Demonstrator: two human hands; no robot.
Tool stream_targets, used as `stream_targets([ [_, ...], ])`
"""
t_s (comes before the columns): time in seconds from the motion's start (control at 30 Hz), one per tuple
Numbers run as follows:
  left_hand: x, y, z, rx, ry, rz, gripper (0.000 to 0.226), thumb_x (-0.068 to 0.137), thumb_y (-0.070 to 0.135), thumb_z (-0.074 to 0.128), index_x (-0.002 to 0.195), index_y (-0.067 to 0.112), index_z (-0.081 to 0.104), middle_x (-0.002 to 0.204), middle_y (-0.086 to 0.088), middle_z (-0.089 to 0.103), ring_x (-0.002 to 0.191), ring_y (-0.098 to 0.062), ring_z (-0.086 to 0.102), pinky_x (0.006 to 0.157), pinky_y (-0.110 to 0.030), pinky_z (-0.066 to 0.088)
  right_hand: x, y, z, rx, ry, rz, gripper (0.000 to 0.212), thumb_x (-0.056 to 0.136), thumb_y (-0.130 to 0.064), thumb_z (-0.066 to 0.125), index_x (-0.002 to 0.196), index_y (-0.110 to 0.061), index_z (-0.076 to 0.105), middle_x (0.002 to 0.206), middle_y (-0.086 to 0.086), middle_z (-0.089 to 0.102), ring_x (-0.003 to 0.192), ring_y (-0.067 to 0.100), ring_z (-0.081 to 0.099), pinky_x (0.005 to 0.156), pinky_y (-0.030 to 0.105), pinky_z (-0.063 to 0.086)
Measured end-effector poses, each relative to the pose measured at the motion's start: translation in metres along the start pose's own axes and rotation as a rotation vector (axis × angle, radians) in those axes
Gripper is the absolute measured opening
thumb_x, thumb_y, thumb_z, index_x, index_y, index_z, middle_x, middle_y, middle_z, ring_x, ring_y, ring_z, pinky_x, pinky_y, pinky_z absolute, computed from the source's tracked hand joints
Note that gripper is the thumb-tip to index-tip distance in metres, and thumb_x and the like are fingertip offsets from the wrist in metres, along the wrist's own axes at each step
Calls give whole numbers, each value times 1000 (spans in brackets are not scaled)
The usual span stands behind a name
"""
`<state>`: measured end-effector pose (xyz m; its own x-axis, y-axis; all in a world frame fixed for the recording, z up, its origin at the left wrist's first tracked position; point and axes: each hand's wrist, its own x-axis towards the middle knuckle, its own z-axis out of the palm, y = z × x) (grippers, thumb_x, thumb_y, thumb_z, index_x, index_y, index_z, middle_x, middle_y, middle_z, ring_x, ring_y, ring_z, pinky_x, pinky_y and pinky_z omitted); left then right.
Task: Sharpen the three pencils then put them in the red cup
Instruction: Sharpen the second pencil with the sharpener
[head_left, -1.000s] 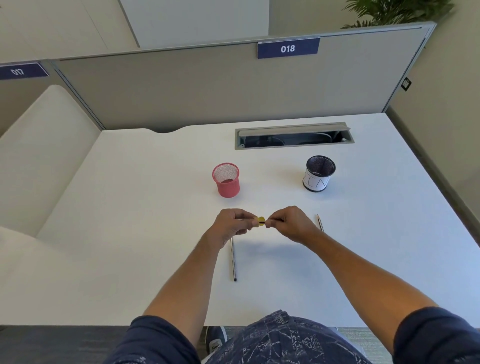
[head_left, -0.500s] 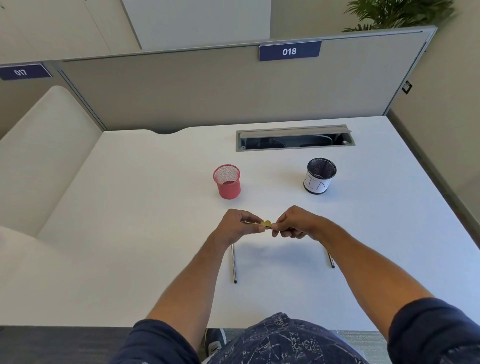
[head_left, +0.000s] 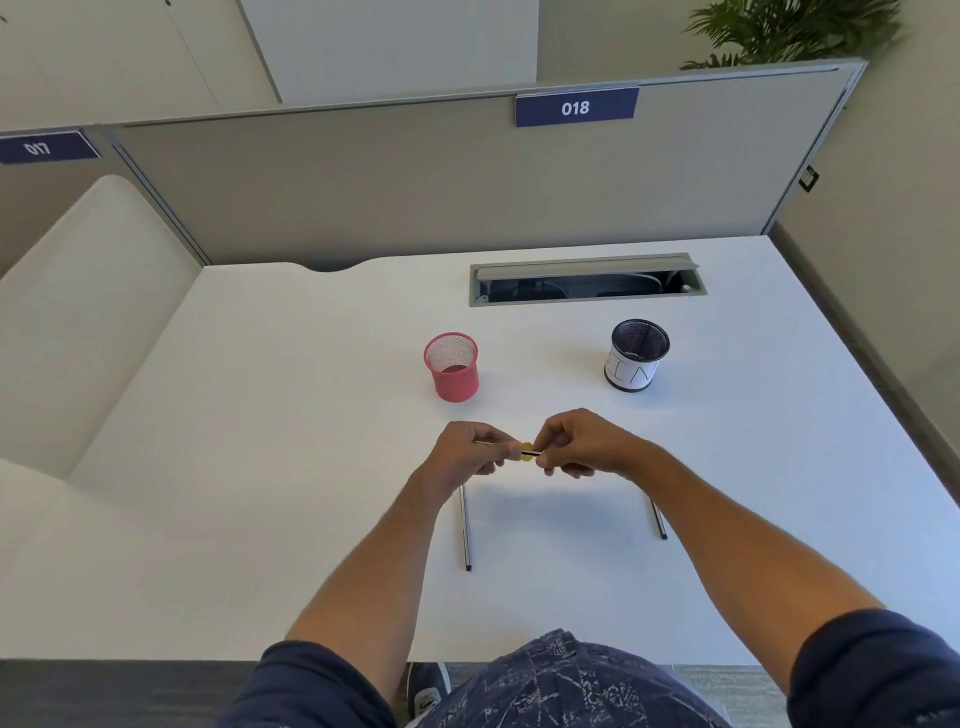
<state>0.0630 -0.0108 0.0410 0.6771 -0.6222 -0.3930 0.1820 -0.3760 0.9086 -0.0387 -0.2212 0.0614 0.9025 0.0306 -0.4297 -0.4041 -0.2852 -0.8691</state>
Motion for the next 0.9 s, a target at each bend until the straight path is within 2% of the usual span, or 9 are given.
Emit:
stream_targets([
  [0.07, -1, -4, 0, -32, 34, -36, 37, 74, 42, 85, 86, 7, 81, 70, -11, 64, 67, -20, 52, 62, -27, 44, 2, 0, 3, -278, 109, -98, 10, 87, -22, 77, 96, -20, 78, 81, -3, 73, 59, 11, 56, 57, 28, 44],
  [0.17, -1, -9, 0, -114, 95, -94, 61, 72, 55, 81, 90, -3, 78, 64, -9, 59, 59, -19, 45, 57, -26, 40, 5, 5, 11, -644, 339, -238, 17, 91, -39, 73, 106, -39, 78, 88, -18, 62, 76, 2, 53, 68, 27, 44],
  [0.27, 0, -7, 1, -231, 110, -172, 53, 83, 44, 80, 93, -8, 75, 68, -11, 57, 53, -17, 37, 55, -25, 36, 5, 16, 20, -721, 427, -454, 20, 91, -28, 74, 110, -28, 76, 94, -13, 64, 80, 8, 59, 67, 29, 50],
  [0.37, -1, -2, 2, -315, 71, -228, 39, 91, 35, 76, 95, -4, 75, 62, -7, 58, 48, -14, 33, 55, -26, 32, 5, 21, 24, -788, 574, -642, 8, 86, -15, 77, 93, -19, 73, 85, -8, 68, 74, 17, 62, 57, 34, 52],
  [0.43, -1, -1, 3, -347, 35, -238, 33, 92, 34, 74, 91, 1, 75, 61, -6, 57, 48, -13, 34, 56, -26, 34, 7, 22, 21, -874, 644, -767, 2, 89, -18, 73, 88, -18, 74, 79, -5, 68, 66, 21, 59, 53, 33, 47],
  [0.5, 0, -2, 4, -367, 10, -224, 29, 92, 33, 75, 87, 4, 77, 64, -7, 57, 50, -14, 39, 59, -26, 39, 9, 24, 17, -923, 690, -823, 13, 94, -25, 67, 87, -18, 75, 76, -5, 67, 63, 22, 56, 52, 32, 42],
  [0.63, 1, -3, 2, -267, -40, -116, 35, 75, 36, 88, 88, 5, 80, 71, -12, 63, 59, -17, 50, 65, -27, 47, 7, 23, 15, -913, 686, -710, 20, 94, -33, 64, 83, -21, 76, 69, -7, 67, 60, 21, 59, 49, 25, 36],
  [0.77, 2, -1, 1, -156, -1, -58, 14, 75, 23, 88, 84, 15, 81, 74, -8, 69, 65, -16, 58, 71, -28, 51, 1, 9, 17, -806, 499, -241, 23, 99, -42, 58, 94, -30, 77, 77, -10, 70, 78, 20, 63, 62, 31, 48],
  [0.9, 2, -2, 2, -119, 32, -12, 8, 79, 10, 85, 84, 14, 81, 75, -4, 72, 70, -14, 62, 71, -24, 51, 3, -2, 17, -663, 371, -24, 22, 97, -43, 60, 90, -31, 77, 64, -10, 59, 66, 13, 55, 60, 29, 42],
])
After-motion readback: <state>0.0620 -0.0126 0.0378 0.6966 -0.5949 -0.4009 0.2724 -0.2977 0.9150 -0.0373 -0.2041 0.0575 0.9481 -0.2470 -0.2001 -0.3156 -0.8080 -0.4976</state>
